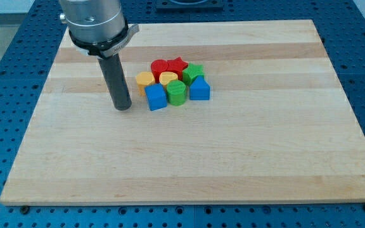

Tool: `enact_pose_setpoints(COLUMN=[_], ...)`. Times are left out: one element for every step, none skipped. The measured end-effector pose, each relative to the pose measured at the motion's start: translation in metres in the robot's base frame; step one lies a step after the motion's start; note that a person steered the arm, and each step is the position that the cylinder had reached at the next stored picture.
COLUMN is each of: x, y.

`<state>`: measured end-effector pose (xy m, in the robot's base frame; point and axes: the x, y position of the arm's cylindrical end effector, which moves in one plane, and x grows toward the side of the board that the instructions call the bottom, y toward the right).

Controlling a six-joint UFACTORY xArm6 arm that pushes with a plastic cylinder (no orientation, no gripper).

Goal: Separate the blue cube from the group of blocks

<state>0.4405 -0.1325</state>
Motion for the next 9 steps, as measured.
enact_pose_setpoints(x=[-0.020, -0.047, -0.054, -0.052, -0.034, -0.025, -0.026, -0.026, -0.013], y=[0.000, 0.000, 0.002, 0.004, 0.021, 0.041, 0.080, 0.102, 0.103])
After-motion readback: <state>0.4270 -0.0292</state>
